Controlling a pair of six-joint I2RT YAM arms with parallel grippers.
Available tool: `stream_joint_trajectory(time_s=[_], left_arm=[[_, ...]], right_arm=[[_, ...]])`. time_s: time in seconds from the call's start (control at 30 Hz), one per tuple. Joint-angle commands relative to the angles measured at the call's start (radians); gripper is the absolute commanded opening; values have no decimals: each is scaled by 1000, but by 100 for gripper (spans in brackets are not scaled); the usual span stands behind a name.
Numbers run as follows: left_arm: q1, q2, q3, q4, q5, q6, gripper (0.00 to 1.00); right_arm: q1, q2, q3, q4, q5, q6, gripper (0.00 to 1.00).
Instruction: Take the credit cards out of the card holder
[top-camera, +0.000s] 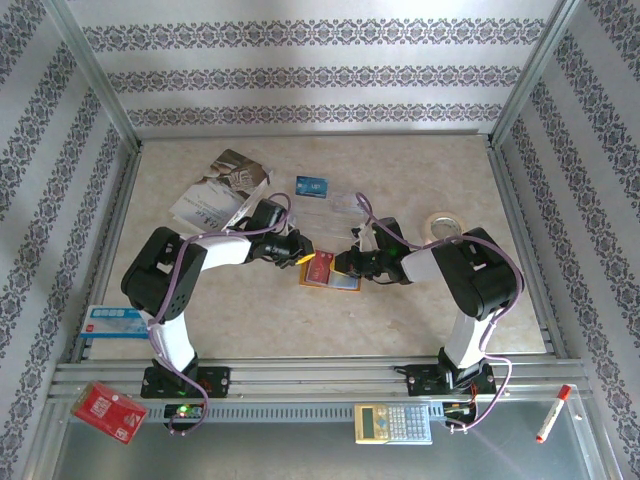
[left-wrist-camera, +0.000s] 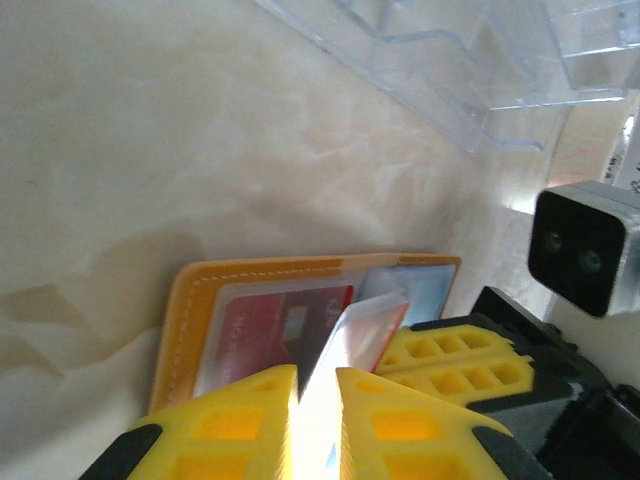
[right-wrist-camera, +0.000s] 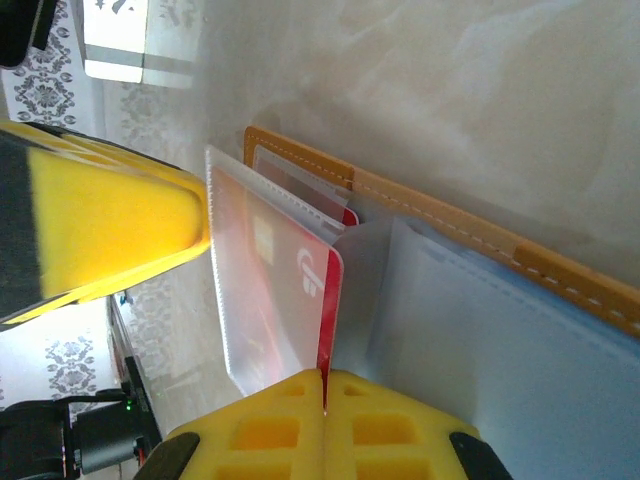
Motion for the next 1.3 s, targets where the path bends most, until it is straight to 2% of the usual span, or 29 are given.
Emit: stream_joint_trajectory(time_s=[0.0,0.17,0.37,0.77,1.27], left_arm=[[-13,-7,-4,-36,-42,14,18],[-2,-79,-1,-113,-128,58,18],[-24,-46,21,6,5,28,19],[-27,61,-4,16,-12,-22,19],[-2,59,-32,22,-6,-26,20]], right_arm=[[3,20,16,-11,6,-3,0],[3,29,24,-16,9,2,0],[4,27,22,-16,8,2,0],[-3,7,12,-6,-7,12,0],[-52,-18,-9,-85,-51,34,0]])
